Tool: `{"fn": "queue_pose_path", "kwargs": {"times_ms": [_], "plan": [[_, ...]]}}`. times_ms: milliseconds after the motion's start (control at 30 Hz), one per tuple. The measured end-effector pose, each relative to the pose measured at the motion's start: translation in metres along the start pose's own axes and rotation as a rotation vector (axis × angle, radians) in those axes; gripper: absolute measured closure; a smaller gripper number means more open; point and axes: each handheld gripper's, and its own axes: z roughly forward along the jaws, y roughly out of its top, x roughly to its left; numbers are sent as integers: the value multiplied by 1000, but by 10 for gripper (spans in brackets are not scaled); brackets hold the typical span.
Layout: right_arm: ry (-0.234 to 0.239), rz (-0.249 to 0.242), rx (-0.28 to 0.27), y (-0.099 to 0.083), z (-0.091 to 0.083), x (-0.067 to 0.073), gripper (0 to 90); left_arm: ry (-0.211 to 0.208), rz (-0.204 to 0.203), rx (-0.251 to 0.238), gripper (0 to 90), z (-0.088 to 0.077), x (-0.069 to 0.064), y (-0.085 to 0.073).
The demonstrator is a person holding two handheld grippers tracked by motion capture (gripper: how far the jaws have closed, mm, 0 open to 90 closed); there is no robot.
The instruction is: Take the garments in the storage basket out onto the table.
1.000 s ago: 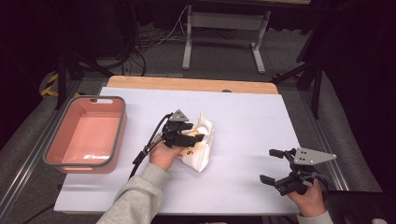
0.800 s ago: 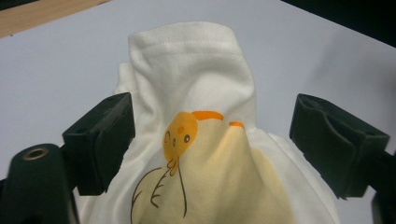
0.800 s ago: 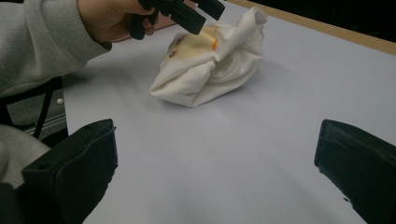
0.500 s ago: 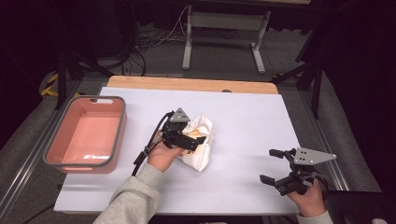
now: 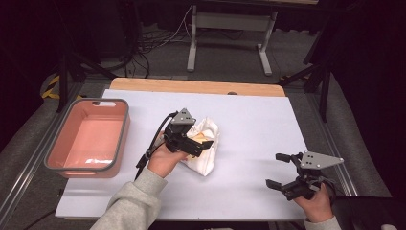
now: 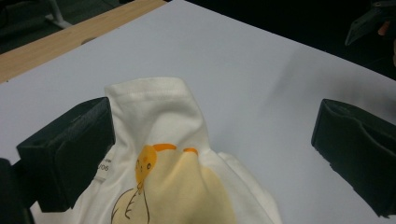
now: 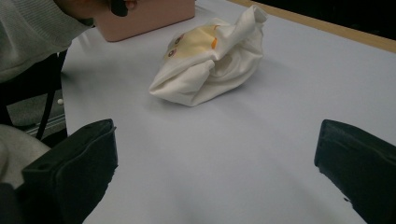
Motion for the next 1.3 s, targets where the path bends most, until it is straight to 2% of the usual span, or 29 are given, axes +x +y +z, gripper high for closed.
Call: {"fn": "queue_pose_path", "kwargs": {"times_ms": [167,267,400,567,700,833,1033,1300], "plan": [[2,0,-2,0,0,0,0,2,15,-3,6,-9,-2,4],[4,4,0,0,0,0,0,-13,1,-16,6,-13,-3,5],[4,2,2,0,0,0,0,-16,18,-9,7,-18,-5,6],[3,0,0,0,0,0,0,-2,27,-25,8,-28,-6,7],[3,0,0,0,0,0,0,6,45,-17,8,-38,-7,6],[3,-1,-3,1,0,0,0,17,62,-7,8,-51,-7,2],[15,-5,-11,1,0,2,0,26,55,-22,8,-74,-4,-7],[19,-5,-12,1,2,3,0,40,54,-18,10,-99,4,-24]]}}
